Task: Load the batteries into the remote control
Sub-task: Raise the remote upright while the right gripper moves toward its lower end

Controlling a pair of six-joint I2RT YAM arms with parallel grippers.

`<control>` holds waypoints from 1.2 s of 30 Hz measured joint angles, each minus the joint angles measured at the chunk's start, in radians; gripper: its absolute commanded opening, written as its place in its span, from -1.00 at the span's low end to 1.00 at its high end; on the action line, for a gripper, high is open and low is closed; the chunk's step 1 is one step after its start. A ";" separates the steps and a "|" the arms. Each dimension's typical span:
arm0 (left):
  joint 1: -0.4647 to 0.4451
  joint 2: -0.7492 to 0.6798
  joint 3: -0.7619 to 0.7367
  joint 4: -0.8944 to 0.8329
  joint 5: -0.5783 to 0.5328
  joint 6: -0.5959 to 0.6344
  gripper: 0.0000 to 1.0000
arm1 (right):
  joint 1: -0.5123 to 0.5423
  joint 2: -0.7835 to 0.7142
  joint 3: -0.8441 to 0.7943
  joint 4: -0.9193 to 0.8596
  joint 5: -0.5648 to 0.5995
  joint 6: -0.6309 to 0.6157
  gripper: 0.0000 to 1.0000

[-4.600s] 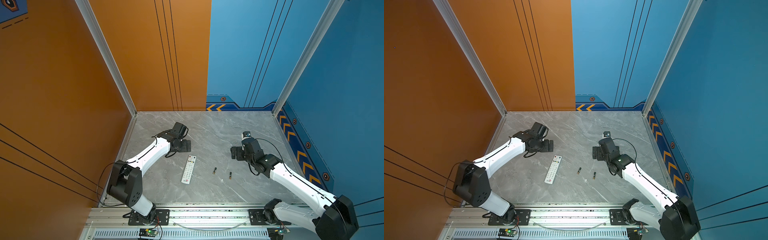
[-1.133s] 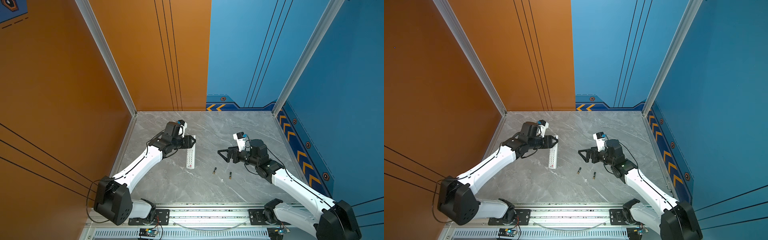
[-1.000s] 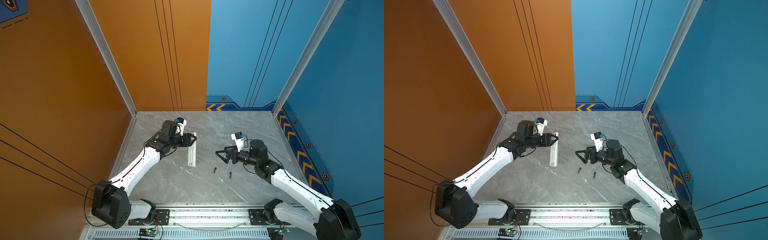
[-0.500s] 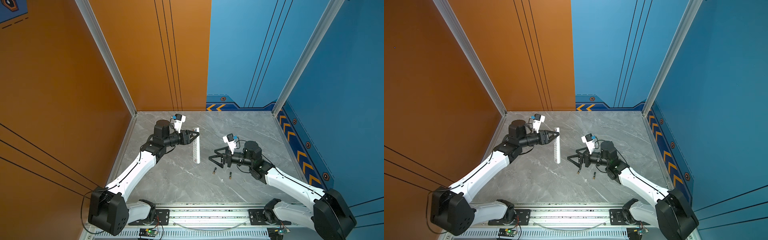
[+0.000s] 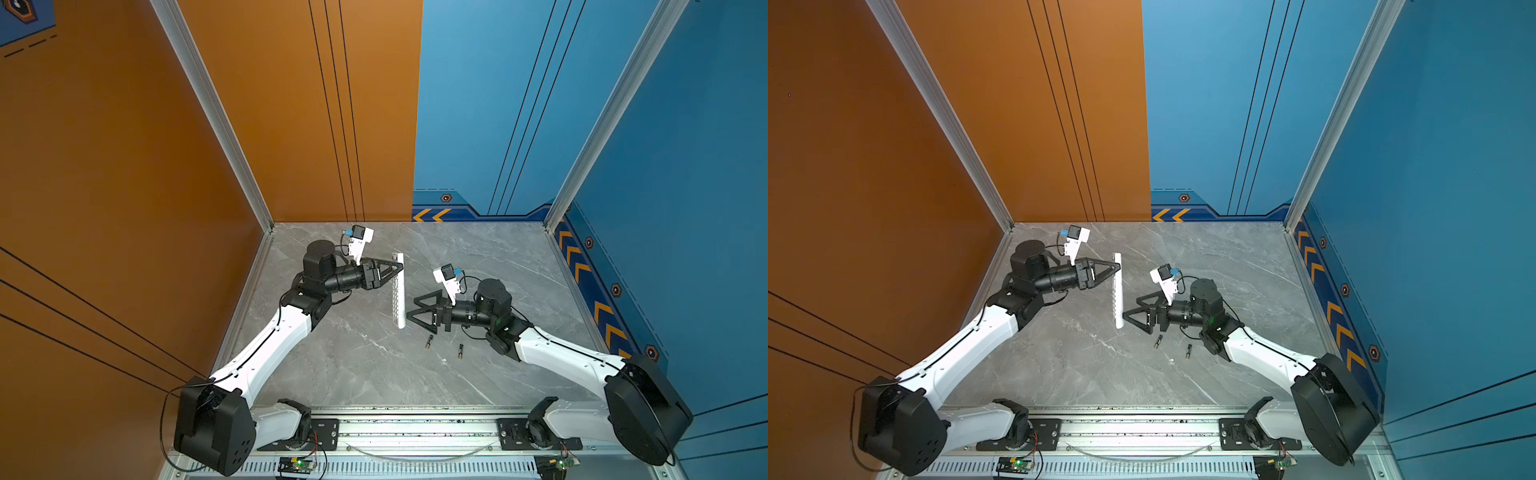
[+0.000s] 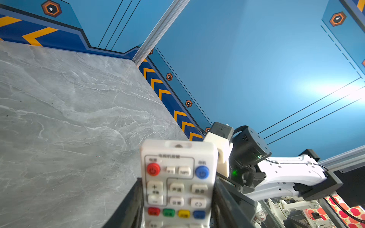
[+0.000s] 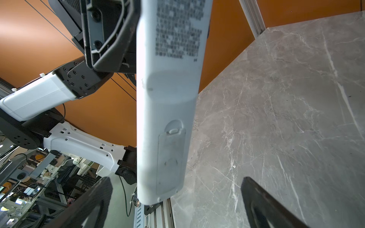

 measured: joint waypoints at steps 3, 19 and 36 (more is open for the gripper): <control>0.000 0.000 0.000 0.020 0.017 -0.013 -0.46 | 0.013 0.014 0.006 0.030 -0.001 0.011 0.99; -0.007 0.000 0.000 0.072 0.063 -0.046 -0.48 | 0.052 0.095 0.040 0.145 -0.023 0.069 0.75; -0.014 0.000 0.000 0.078 0.076 -0.046 -0.49 | 0.064 0.113 0.053 0.172 -0.039 0.088 0.43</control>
